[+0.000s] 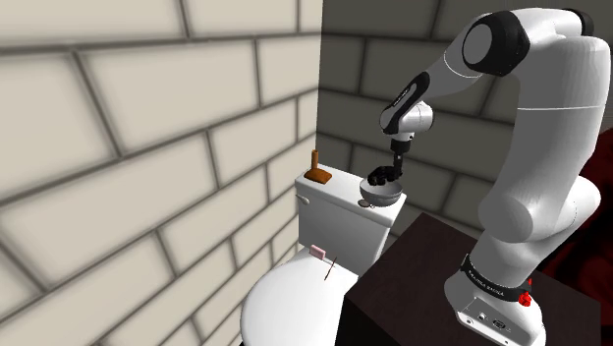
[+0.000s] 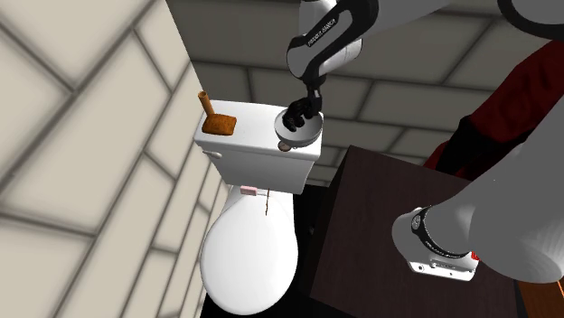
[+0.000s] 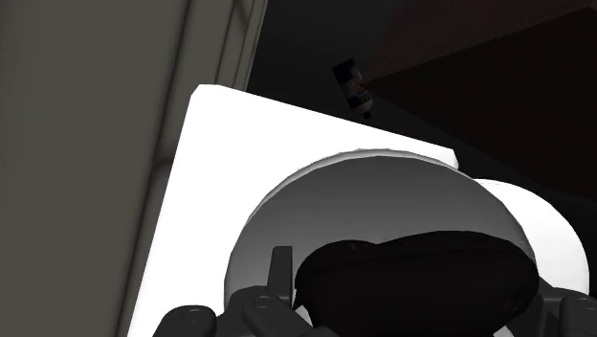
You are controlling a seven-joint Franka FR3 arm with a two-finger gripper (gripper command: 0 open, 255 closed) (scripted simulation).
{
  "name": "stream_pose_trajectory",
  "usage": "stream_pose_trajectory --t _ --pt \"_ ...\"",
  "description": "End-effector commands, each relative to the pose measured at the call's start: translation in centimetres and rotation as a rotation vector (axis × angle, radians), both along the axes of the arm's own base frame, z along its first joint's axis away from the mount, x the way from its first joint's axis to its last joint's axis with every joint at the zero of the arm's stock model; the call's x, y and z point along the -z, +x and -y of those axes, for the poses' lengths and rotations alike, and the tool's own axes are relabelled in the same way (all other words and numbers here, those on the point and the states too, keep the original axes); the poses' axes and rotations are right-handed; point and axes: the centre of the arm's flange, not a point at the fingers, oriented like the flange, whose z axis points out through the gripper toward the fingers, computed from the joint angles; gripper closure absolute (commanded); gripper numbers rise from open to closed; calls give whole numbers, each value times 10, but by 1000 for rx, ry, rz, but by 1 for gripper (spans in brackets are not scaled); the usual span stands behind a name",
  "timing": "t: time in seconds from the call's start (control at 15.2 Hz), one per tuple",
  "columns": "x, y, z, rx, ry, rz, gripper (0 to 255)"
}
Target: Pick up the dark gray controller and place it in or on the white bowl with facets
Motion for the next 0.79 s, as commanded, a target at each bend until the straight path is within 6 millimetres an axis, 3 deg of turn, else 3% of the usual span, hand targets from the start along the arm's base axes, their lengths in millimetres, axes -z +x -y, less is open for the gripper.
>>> stream_pose_trajectory --t 0.0,0.2,0.73 --pt "11 0 0 0 0 1 255" --pt "25 0 0 0 0 1 255" --pt "25 0 0 0 0 1 255"
